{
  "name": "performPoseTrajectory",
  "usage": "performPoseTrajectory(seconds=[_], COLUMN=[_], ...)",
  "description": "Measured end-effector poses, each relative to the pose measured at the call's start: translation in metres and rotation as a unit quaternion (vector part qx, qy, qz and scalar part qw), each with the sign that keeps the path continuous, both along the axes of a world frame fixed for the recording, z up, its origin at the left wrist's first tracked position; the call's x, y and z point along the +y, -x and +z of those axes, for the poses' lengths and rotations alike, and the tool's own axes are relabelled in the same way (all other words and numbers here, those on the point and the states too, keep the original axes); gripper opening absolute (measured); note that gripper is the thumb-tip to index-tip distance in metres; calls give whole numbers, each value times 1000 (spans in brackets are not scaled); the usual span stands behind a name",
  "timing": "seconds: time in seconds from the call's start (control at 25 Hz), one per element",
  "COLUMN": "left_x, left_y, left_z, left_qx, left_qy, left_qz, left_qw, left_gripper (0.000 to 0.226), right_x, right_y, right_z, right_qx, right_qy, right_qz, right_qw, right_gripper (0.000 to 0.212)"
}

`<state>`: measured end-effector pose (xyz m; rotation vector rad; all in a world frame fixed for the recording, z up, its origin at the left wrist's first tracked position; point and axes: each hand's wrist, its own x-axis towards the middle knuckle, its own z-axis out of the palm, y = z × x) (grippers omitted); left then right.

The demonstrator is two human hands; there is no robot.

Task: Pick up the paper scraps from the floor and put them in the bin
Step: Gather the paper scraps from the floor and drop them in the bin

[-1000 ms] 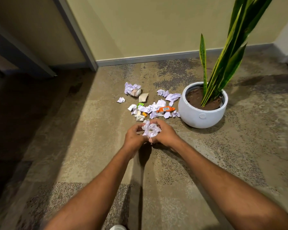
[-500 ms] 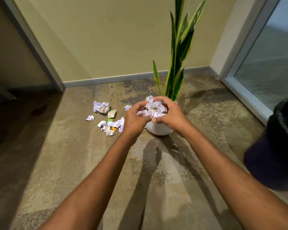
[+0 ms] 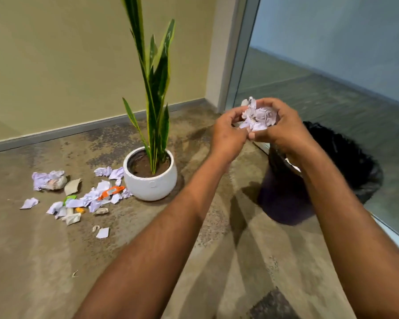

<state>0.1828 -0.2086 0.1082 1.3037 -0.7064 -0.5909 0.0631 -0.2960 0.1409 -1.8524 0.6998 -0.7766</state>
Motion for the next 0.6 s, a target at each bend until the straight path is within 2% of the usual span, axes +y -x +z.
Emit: performPoseTrajectory(seconds=[0.12,0.32,0.48,0.6], left_x=[-47,-85,-84,-73], left_y=[42,86,85,72], left_z=[8,2,-1,-4], left_qx=[-26,-8,-34,-13], left_qy=[-19,-80,-106,-101], left_qz=[-69,-211,-229,-216], left_qw=[997,974,967,971], left_gripper=[61,63,65,54], right_x=[-25,-46,-55,-59], right_y=[53,102,108,100], right_z=[12,2,-17,-26], right_qx=[2,35,66,57], right_qy=[-20,-63,-71,-67], right_qz=[-84,-198,-252,-280], right_qw=[996,978,963,956], right_gripper=[77,72,72,52])
